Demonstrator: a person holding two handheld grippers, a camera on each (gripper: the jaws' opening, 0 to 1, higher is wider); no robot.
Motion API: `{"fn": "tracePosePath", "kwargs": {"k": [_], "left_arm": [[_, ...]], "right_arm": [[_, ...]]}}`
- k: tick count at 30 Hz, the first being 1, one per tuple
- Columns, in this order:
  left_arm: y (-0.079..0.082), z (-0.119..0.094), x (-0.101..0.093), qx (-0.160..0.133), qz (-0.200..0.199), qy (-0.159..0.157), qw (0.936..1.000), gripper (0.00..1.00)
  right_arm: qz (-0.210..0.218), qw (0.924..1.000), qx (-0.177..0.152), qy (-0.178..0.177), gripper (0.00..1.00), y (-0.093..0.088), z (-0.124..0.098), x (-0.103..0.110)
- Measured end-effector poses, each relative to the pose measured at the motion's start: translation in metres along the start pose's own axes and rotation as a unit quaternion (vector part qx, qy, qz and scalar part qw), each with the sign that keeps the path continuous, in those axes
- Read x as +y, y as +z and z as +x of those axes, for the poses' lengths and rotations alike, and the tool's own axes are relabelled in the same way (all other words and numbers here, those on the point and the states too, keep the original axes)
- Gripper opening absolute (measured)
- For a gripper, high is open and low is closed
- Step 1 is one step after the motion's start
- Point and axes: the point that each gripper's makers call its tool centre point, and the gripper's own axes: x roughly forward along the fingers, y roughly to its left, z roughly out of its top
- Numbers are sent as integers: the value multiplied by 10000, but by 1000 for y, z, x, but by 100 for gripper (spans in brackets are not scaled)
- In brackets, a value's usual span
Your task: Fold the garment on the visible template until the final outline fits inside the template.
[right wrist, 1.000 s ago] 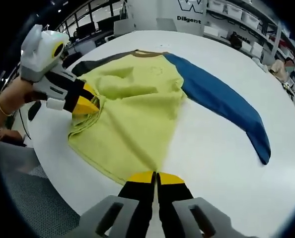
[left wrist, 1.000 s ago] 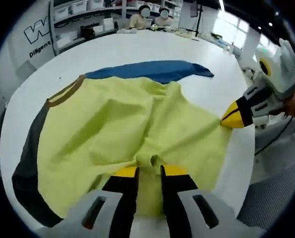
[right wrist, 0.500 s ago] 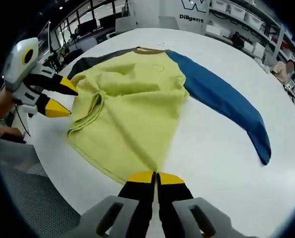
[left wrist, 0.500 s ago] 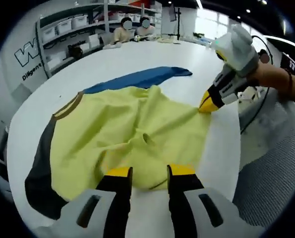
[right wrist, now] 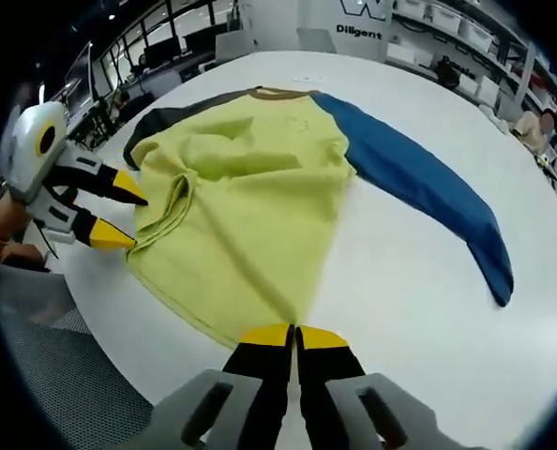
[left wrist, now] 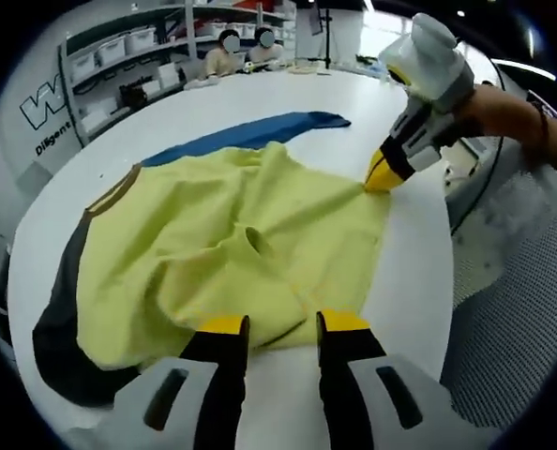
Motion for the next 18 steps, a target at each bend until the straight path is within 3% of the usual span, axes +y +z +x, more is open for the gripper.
{"fn": "tracePosePath", "kwargs": {"k": [11, 15, 18], "left_arm": [[-2, 6, 0, 35, -181, -26, 9998, 17], [-2, 5, -1, 19, -220, -55, 9997, 5], [-5, 4, 1, 26, -343, -48, 9994, 4]], "right_arm": [[-7, 10000, 38, 20, 0, -1, 1, 0], [-45, 10000, 44, 18, 0, -1, 0, 1], [-130, 9999, 73, -14, 0, -2, 0, 0]]}}
